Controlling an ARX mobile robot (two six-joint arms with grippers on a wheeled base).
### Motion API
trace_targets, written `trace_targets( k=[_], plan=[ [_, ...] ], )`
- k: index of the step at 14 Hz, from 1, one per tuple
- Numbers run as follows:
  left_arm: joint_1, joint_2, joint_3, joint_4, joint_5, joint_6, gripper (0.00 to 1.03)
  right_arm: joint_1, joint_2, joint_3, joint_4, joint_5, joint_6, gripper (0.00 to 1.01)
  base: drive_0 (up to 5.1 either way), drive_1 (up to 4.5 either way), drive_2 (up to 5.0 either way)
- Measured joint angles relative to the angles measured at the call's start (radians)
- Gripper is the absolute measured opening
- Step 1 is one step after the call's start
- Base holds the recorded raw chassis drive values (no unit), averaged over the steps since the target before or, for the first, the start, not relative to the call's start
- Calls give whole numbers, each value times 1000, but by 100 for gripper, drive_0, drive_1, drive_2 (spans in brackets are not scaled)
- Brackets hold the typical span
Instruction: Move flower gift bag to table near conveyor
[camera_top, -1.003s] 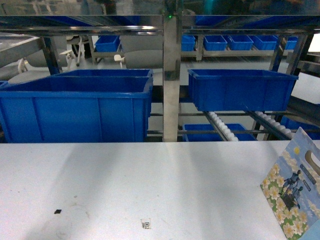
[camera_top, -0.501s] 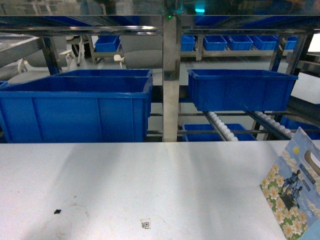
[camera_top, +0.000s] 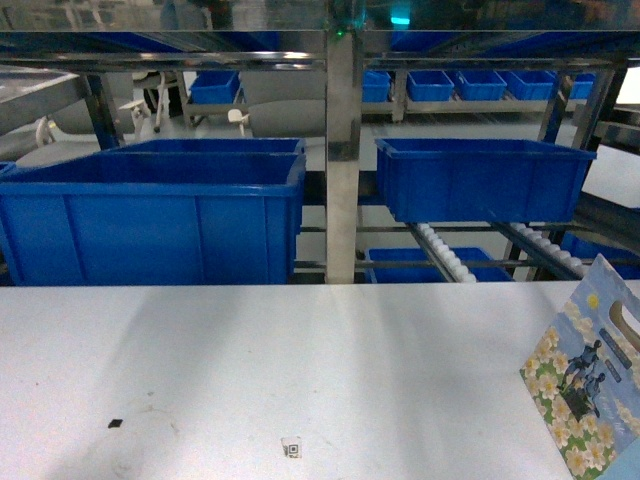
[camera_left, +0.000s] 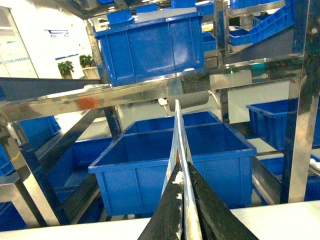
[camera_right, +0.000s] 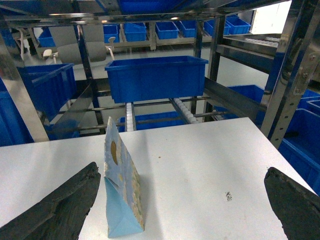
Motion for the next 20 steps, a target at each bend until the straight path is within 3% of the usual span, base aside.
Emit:
trace_targets(
  k=[2,4,7,9,11,13,16,20],
  plan=[
    [-16,10,-1,23,-25,-2,2,0,0,0,0,0,-2,98,0,0,0],
    [-149,121,-24,159,-157,-12,2,0,0,0,0,0,-2,98,0,0,0],
    [-295,443,-26,441,-330,-62,2,0,0,0,0,0,-2,98,0,0,0],
    [-311,527,-10,507,-359,-69,2,0,0,0,0,0,-2,98,0,0,0],
    [-340,798,72,704,-429,-95,2,0,0,0,0,0,-2,98,0,0,0],
    [-345,1024,123,848,-462,-114,2,0,0,0,0,0,-2,98,0,0,0],
    [-280,1191,148,858,-448,-145,2,0,0,0,0,0,-2,98,0,0,0],
    [-187,1344,150,856,-378,-191,2,0,0,0,0,0,-2,98,0,0,0]
  ],
)
